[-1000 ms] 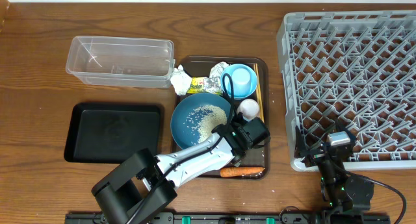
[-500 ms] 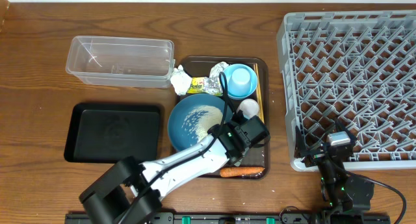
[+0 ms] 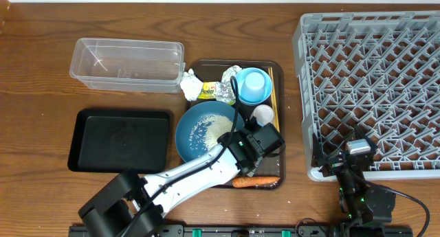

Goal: Sort waste into correct bins and load items into the dishwasher rack
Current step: 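Grasp the blue plate's rim with the left gripper, then lift the blue plate with the left gripper over the black tray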

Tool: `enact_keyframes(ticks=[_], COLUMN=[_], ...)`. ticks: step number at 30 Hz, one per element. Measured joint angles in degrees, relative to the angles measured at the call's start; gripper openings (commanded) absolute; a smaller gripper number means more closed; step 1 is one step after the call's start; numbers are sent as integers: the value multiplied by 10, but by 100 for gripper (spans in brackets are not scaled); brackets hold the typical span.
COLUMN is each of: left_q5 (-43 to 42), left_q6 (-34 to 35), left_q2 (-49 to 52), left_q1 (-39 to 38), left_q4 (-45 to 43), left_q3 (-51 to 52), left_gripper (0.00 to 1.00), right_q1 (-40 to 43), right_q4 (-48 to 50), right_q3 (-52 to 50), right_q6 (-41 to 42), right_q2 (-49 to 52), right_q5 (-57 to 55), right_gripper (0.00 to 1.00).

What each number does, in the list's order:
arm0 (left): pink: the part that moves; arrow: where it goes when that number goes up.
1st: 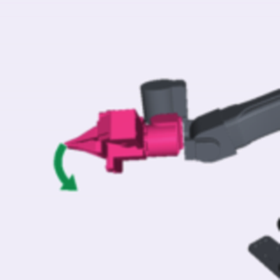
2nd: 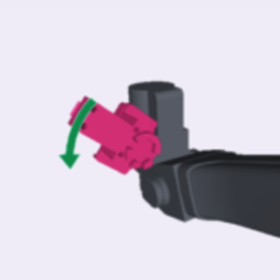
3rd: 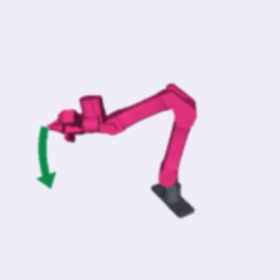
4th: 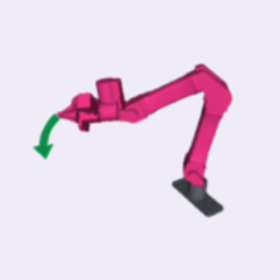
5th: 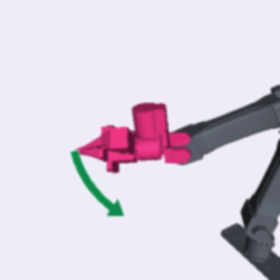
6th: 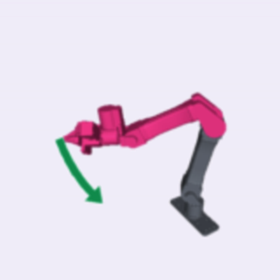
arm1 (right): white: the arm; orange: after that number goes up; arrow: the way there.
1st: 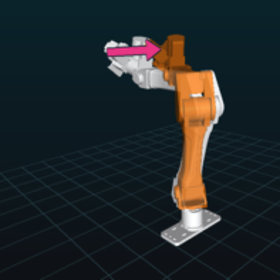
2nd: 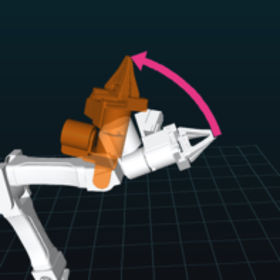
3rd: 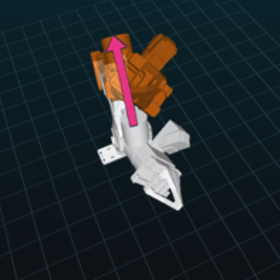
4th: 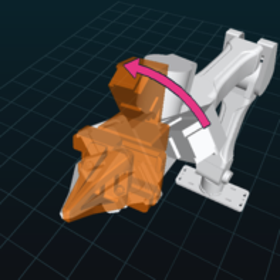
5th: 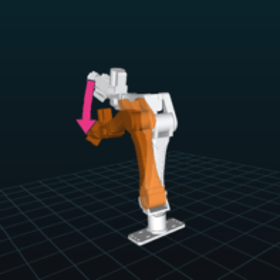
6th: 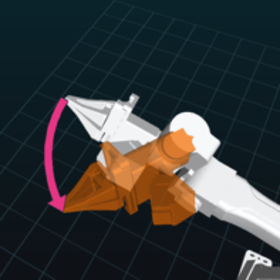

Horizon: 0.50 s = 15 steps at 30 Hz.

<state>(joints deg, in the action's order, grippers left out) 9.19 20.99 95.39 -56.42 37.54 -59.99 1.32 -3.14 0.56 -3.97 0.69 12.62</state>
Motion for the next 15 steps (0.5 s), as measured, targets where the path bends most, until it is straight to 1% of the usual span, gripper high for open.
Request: enact_keyframes(ticks=[5,15], left_q5=[0,-2], left_q6=[0,-1], left_q2=[-35,-131], left_q1=[0,9], left_q4=[16,19], left_q3=[-1,-9], left_gripper=[6,6], right_q1=[0,0], right_q4=[0,0], right_q3=[0,0], right_q6=[0,0], right_q2=[0,0], right_q5=[0,0], right_gripper=[99,99])
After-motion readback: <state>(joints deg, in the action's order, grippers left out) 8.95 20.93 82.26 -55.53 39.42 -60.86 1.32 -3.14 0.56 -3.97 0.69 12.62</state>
